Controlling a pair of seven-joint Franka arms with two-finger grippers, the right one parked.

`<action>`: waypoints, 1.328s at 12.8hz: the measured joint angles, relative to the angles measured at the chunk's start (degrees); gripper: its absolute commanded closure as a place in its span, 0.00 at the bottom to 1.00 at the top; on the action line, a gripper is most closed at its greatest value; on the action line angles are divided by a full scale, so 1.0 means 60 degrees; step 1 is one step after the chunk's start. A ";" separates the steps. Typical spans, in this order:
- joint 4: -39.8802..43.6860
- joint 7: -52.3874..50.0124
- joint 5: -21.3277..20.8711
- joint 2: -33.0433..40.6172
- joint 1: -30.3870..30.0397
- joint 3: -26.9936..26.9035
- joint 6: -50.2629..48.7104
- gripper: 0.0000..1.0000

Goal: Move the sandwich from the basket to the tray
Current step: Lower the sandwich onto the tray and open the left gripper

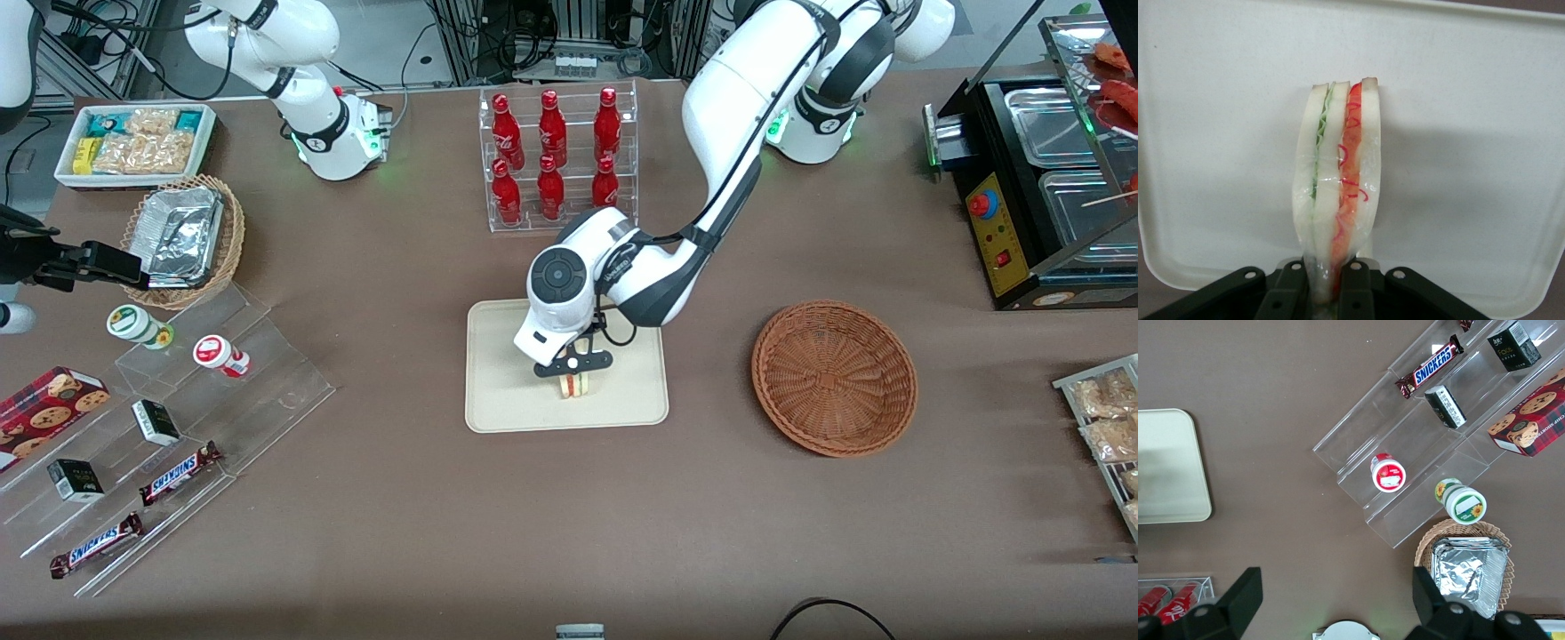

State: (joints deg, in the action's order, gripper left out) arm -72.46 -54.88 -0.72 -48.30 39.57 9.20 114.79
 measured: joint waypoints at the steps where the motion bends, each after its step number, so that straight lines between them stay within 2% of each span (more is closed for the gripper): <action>1: 0.0011 -0.0087 -0.0001 -0.0047 0.0027 -0.0002 0.0001 1.00; 2: 0.0016 -0.0178 -0.0001 -0.0082 0.0034 -0.0006 0.0001 0.88; 4: 0.0027 -0.0258 -0.0001 -0.0132 0.0048 -0.0010 0.0004 0.00; 12: 0.0507 -0.0320 -0.0007 -0.0100 0.0067 -0.0061 -0.0012 0.00; 17: 0.0701 -0.0320 -0.0024 0.0531 0.0056 -0.0346 -0.0503 0.00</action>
State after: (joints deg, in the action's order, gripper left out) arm -68.26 -56.80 -0.86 -45.12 39.91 7.13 111.77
